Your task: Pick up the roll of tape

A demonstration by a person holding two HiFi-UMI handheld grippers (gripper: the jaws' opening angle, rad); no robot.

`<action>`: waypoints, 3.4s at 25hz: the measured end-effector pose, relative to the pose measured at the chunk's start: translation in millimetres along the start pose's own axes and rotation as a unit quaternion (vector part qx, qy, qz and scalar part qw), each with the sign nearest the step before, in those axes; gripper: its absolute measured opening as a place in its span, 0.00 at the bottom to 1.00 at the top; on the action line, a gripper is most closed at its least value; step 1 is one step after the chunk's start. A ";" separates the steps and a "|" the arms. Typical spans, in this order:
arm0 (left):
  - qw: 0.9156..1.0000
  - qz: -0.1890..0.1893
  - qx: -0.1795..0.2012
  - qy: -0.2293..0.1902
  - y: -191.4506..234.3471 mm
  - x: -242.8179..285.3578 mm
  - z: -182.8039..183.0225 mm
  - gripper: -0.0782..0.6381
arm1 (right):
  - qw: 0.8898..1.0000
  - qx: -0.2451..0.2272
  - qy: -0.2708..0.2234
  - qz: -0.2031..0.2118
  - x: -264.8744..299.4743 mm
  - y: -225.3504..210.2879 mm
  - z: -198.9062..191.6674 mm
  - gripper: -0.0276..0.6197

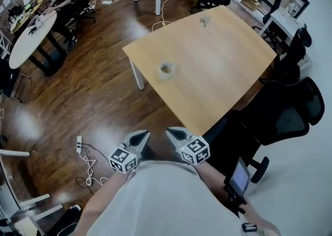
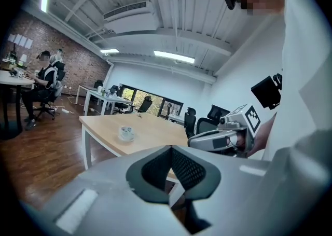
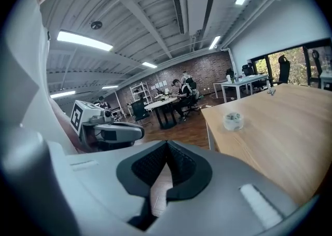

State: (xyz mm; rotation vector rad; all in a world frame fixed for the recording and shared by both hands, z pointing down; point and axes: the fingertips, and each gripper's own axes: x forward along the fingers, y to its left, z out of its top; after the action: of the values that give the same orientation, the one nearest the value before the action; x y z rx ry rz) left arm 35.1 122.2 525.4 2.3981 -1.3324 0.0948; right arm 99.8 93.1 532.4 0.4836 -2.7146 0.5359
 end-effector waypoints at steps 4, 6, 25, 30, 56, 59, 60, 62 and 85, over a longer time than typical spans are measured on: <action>1.000 0.004 0.009 -0.011 55.7 -7.1 26.8 0.12 | 0.999 -0.031 -0.002 -0.012 45.4 -4.9 36.6 0.05; 1.000 0.003 0.002 -0.006 75.0 -11.8 28.4 0.12 | 0.999 -0.035 0.010 -0.017 62.7 -2.4 42.9 0.05; 0.999 -0.029 -0.032 0.012 144.0 -18.4 25.2 0.12 | 0.997 -0.039 0.045 -0.050 130.4 -10.2 64.8 0.05; 0.999 0.014 -0.042 0.019 178.2 -20.7 27.7 0.12 | 0.997 -0.047 0.061 -0.025 161.1 -24.3 67.2 0.05; 0.993 -0.016 -0.025 0.113 216.8 140.1 81.3 0.12 | 0.988 -0.034 0.128 -0.080 175.7 -221.7 67.1 0.05; 0.992 -0.015 -0.033 0.118 218.1 142.8 81.8 0.12 | 0.983 -0.046 0.152 -0.093 175.0 -241.2 67.4 0.05; 0.992 -0.017 -0.032 0.119 219.6 142.8 83.5 0.12 | 0.981 -0.054 0.161 -0.096 175.8 -245.9 67.9 0.05; 0.993 -0.017 -0.029 0.117 225.2 142.7 87.9 0.12 | 0.977 -0.066 0.176 -0.098 178.7 -253.3 68.1 0.05; 0.997 -0.029 -0.042 0.060 296.3 132.3 116.5 0.12 | 0.864 -0.278 0.419 -0.028 224.2 -291.0 49.0 0.25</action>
State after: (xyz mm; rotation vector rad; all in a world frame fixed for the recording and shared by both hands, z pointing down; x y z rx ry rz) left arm -153.5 -166.1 541.1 2.3197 -1.1894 0.1625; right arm 0.8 -239.5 662.7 0.1133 -1.8613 -0.0823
